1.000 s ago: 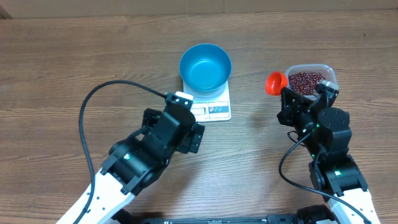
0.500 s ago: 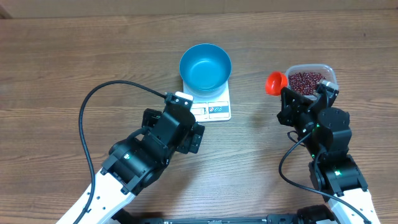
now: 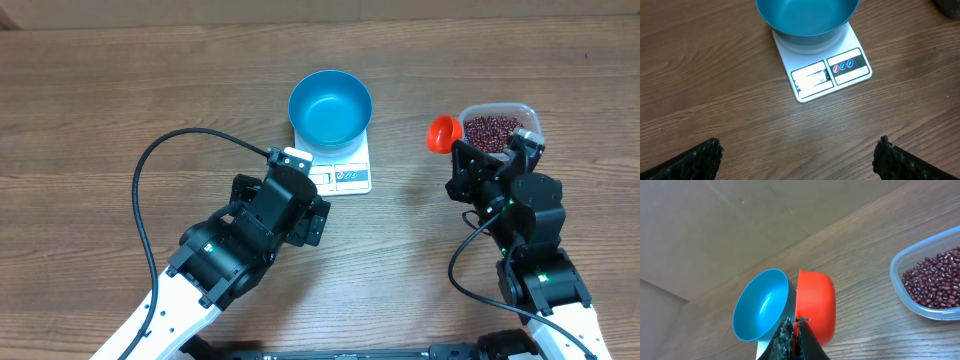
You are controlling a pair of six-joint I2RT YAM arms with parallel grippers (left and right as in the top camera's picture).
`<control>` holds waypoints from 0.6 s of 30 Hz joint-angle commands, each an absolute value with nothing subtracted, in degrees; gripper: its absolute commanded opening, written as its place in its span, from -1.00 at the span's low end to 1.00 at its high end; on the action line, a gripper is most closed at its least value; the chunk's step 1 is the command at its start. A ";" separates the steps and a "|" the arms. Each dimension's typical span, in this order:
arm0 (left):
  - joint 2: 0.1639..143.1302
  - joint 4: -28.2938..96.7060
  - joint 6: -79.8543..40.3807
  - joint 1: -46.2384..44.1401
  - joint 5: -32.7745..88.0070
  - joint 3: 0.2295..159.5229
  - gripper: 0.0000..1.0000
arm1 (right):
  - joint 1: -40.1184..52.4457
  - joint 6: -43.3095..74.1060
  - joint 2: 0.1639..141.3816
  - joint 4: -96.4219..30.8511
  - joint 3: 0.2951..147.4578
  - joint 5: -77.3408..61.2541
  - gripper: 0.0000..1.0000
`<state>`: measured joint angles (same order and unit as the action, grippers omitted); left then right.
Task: Scoop item into bowl and weigh 150g on scale
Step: 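Pull the left gripper back from the scale toward the table front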
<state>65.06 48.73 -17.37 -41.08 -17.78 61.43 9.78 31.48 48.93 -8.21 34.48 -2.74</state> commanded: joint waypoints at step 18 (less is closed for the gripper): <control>65.39 44.97 -16.91 -40.47 -18.00 61.17 0.99 | 9.63 31.24 48.88 -7.86 35.97 -2.70 -0.93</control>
